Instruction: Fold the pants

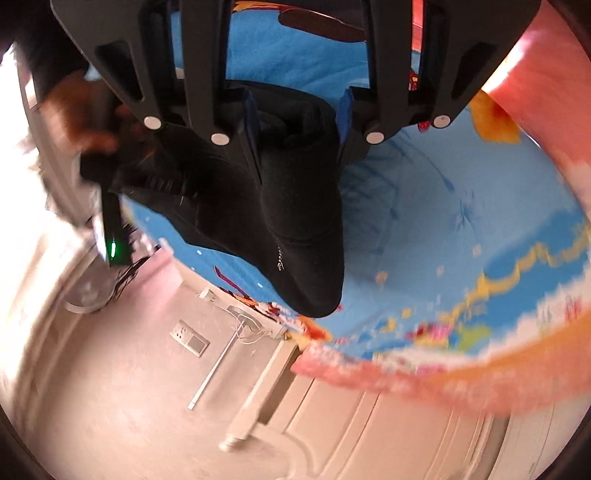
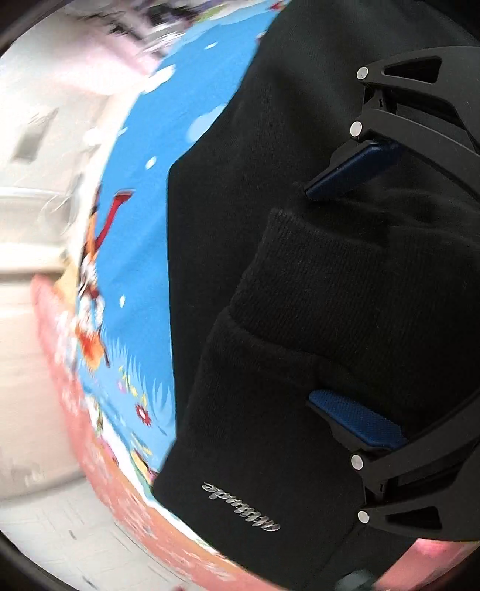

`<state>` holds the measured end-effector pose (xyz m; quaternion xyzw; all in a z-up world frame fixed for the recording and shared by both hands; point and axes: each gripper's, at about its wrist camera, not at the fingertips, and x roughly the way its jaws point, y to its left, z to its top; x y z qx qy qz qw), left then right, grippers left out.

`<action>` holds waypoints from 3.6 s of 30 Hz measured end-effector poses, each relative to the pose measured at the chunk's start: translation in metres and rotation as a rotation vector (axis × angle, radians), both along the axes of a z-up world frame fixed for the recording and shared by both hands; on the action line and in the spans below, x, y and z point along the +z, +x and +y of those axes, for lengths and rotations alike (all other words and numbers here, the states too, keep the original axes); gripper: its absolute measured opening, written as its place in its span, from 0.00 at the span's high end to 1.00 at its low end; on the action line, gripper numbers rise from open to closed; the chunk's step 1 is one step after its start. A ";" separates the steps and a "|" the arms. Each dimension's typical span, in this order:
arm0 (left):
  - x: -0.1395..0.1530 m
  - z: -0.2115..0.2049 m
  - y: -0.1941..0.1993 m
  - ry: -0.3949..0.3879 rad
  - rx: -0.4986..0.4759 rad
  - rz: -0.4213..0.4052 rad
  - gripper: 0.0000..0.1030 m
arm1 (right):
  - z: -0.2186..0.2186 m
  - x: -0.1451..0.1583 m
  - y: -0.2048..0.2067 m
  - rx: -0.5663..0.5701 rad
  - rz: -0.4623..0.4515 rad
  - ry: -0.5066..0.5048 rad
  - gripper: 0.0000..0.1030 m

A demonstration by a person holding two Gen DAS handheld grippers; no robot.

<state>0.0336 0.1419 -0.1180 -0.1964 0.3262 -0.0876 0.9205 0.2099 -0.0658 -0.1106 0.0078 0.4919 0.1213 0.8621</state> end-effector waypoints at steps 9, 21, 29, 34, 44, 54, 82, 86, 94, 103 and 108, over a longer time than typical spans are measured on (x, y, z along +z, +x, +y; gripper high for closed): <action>0.035 -0.074 -0.015 0.370 0.004 -0.106 0.69 | 0.095 0.095 0.009 0.287 0.053 0.036 0.05; 0.040 -0.135 -0.035 0.617 -0.027 -0.223 0.69 | 0.108 0.051 0.020 0.346 0.143 -0.093 0.06; 0.040 -0.141 -0.044 0.560 -0.024 -0.285 0.47 | 0.074 0.050 0.024 0.380 0.178 0.033 0.77; 0.026 -0.150 -0.048 0.576 -0.022 -0.308 0.25 | 0.038 0.061 0.032 0.343 0.198 0.163 0.77; 0.034 -0.187 -0.026 0.621 -0.043 -0.366 0.67 | -0.039 0.096 0.026 0.298 0.138 0.290 0.77; 0.068 -0.290 -0.041 0.744 -0.243 -0.618 0.69 | -0.190 0.124 0.015 0.178 0.067 0.427 0.77; -0.062 -0.442 -0.029 1.190 -0.681 -0.670 0.70 | -0.359 0.003 -0.031 -0.038 0.045 0.392 0.59; -0.056 -0.444 -0.032 1.215 -0.673 -0.712 0.74 | -0.362 0.019 -0.031 -0.046 0.030 0.383 0.74; -0.029 -0.469 -0.029 1.197 -0.667 -0.802 0.74 | -0.371 0.058 -0.032 -0.091 -0.050 0.256 0.75; -0.049 -0.490 -0.031 1.232 -0.719 -0.809 0.74 | -0.390 0.039 -0.037 -0.143 -0.036 0.209 0.75; -0.054 -0.495 -0.026 1.263 -0.752 -0.810 0.74 | -0.397 0.028 -0.044 -0.173 -0.045 0.190 0.76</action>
